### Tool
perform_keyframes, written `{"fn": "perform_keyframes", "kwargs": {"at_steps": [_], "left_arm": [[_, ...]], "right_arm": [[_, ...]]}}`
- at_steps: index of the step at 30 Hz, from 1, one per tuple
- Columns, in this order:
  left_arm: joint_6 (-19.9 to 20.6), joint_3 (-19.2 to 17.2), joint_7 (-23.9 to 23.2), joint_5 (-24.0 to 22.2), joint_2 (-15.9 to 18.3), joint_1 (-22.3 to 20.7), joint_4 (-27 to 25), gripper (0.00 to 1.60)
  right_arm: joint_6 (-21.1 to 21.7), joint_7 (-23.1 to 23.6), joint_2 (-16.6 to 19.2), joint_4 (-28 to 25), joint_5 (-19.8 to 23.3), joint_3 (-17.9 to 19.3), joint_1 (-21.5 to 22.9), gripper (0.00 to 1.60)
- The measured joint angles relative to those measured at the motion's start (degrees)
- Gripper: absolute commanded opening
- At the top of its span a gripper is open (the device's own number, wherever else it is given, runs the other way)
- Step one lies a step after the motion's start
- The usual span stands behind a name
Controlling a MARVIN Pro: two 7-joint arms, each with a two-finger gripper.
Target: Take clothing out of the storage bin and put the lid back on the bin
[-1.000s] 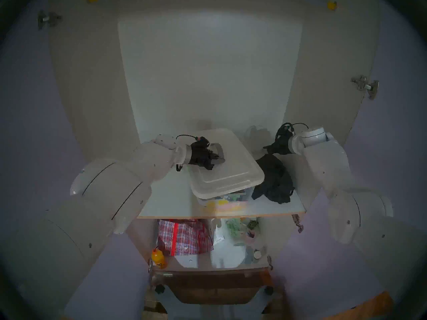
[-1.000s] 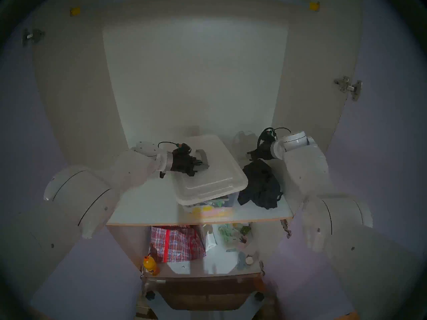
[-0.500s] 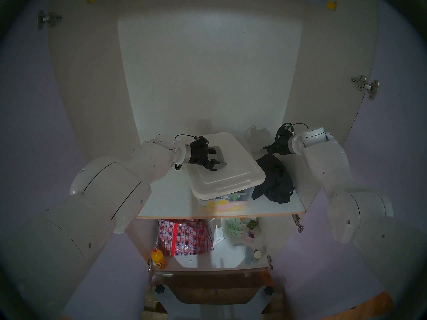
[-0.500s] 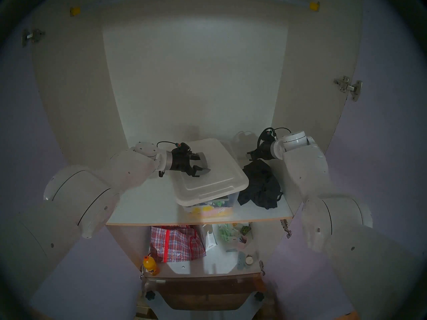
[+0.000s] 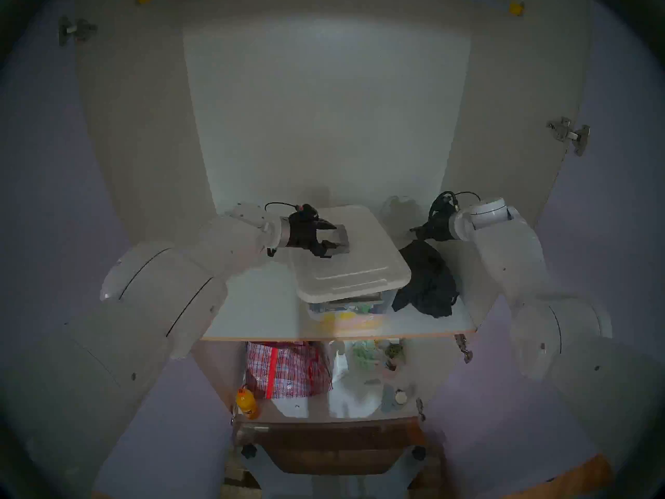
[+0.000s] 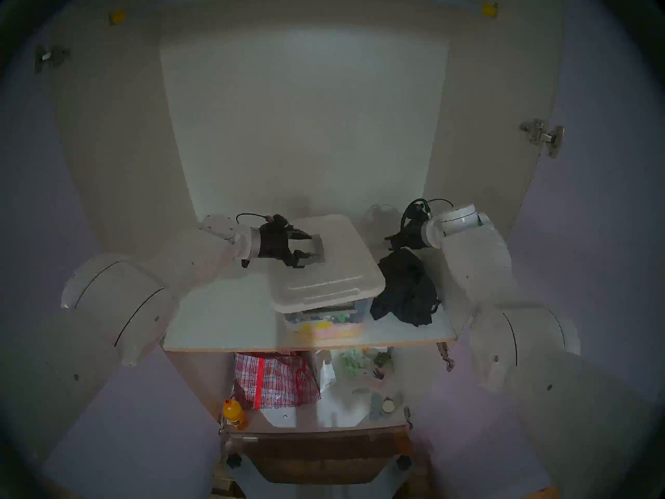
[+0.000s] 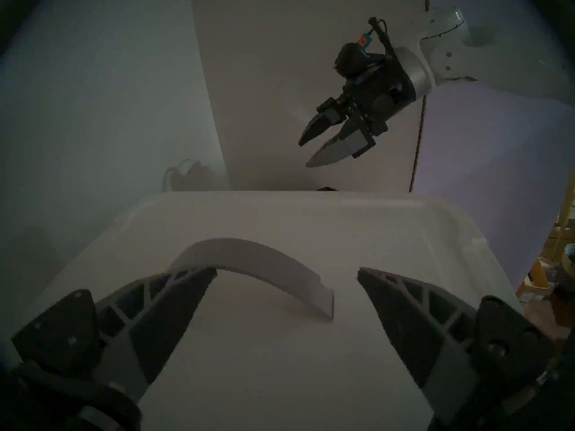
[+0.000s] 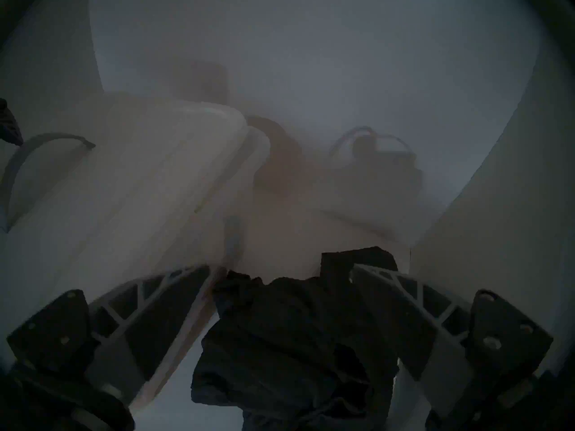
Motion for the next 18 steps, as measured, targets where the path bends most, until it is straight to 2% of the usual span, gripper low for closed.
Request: {"fn": "perform_keyframes", "kwargs": {"at_steps": [12, 14, 16, 17, 18], "left_arm": [[-2.4, -0.1, -0.4, 0.0, 0.0, -0.3, 0.1, 1.60], [-3.4, -1.9, -0.4, -0.6, 0.2, 0.2, 0.1, 1.60], [-4.9, -2.8, -0.4, -0.9, 0.6, 0.8, 0.0, 1.60], [-9.2, -5.0, -0.6, -1.4, 1.4, 2.3, -0.4, 1.60], [-10.4, -5.2, -0.7, -1.5, 1.6, 2.8, -0.4, 1.60]], "right_arm": [[0.0, 0.0, 0.0, 0.0, 0.0, 0.0, 0.0, 1.60], [-0.1, 0.0, 0.0, 0.0, 0.0, 0.0, 0.1, 1.60], [-0.1, 0.2, 0.0, 0.0, 0.0, -0.1, 0.1, 1.60], [-0.3, 0.5, -0.2, -0.3, -0.1, -0.4, 0.0, 1.60], [-0.4, 0.8, -0.3, -0.5, -0.1, -0.6, -0.1, 1.60]]}}
